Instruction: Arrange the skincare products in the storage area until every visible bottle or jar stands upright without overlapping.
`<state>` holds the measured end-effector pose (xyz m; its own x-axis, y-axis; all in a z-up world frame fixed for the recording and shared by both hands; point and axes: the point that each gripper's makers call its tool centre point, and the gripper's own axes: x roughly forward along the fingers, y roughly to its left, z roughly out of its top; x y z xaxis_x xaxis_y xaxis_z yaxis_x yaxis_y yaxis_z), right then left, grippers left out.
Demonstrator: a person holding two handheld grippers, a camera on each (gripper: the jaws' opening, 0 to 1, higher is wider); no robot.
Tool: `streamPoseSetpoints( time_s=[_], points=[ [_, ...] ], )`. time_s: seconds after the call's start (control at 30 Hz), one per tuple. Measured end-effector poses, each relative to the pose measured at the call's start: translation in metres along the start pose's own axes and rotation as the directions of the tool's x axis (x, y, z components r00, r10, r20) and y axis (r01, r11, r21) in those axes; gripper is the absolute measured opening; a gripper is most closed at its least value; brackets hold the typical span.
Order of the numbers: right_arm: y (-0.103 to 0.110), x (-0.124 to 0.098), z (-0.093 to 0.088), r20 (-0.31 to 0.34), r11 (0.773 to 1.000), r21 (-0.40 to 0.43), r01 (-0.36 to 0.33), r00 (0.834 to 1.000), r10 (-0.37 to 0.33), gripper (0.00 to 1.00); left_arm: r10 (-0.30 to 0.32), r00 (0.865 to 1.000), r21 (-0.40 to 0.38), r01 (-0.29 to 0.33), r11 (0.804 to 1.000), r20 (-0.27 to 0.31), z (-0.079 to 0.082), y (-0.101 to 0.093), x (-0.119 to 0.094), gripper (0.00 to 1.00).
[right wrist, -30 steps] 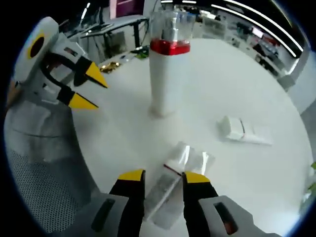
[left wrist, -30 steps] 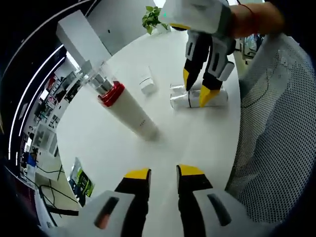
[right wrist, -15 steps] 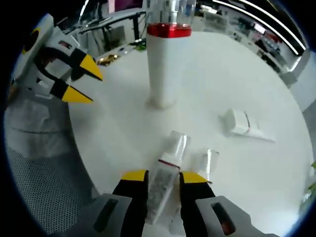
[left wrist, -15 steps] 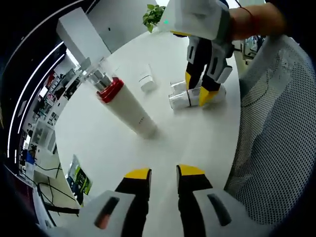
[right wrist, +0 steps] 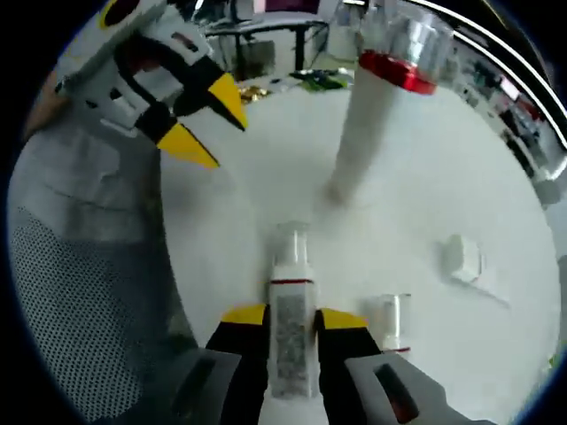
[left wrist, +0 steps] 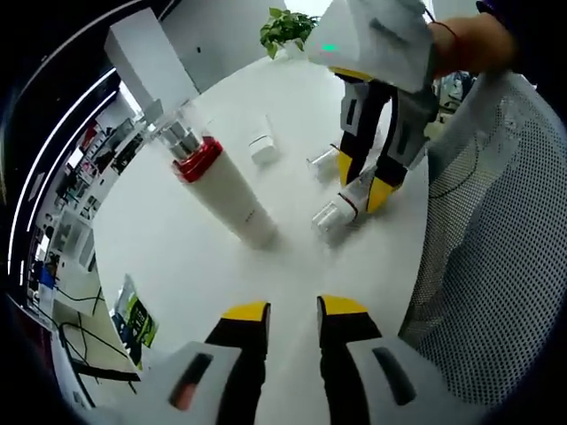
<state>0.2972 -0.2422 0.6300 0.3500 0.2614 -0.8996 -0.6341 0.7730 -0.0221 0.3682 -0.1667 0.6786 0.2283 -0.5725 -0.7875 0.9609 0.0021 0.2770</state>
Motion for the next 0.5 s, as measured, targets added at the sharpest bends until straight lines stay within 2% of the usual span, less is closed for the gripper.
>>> streamPoseSetpoints(
  time_s=[0.07, 0.13, 0.27, 0.37, 0.5],
  points=[
    [0.006, 0.001, 0.001, -0.007, 0.999, -0.026, -0.022, 1.0, 0.021, 0.15, -0.015, 1.0, -0.001, 0.015, 1.0, 0.0, 0.0, -0.003, 0.0, 0.24],
    [0.004, 0.0, 0.001, -0.021, 0.999, -0.051, -0.004, 1.0, 0.003, 0.15, -0.039, 0.999, -0.018, 0.039, 0.999, 0.001, -0.001, -0.007, 0.001, 0.24],
    [0.0, -0.003, -0.002, -0.034, 0.998, -0.065, 0.002, 0.999, -0.004, 0.14, -0.086, 0.996, -0.106, 0.089, 0.99, 0.04, 0.005, -0.01, -0.001, 0.24],
    [-0.005, -0.009, 0.003, 0.011, 0.999, -0.034, 0.011, 1.0, -0.011, 0.14, -0.104, 0.989, -0.207, 0.123, 0.971, 0.103, 0.014, -0.007, -0.006, 0.24],
    [-0.009, -0.017, 0.016, 0.096, 1.0, 0.006, 0.015, 0.995, -0.016, 0.14, -0.105, 0.985, -0.323, 0.145, 0.935, 0.14, 0.018, 0.0, -0.01, 0.21]
  ],
)
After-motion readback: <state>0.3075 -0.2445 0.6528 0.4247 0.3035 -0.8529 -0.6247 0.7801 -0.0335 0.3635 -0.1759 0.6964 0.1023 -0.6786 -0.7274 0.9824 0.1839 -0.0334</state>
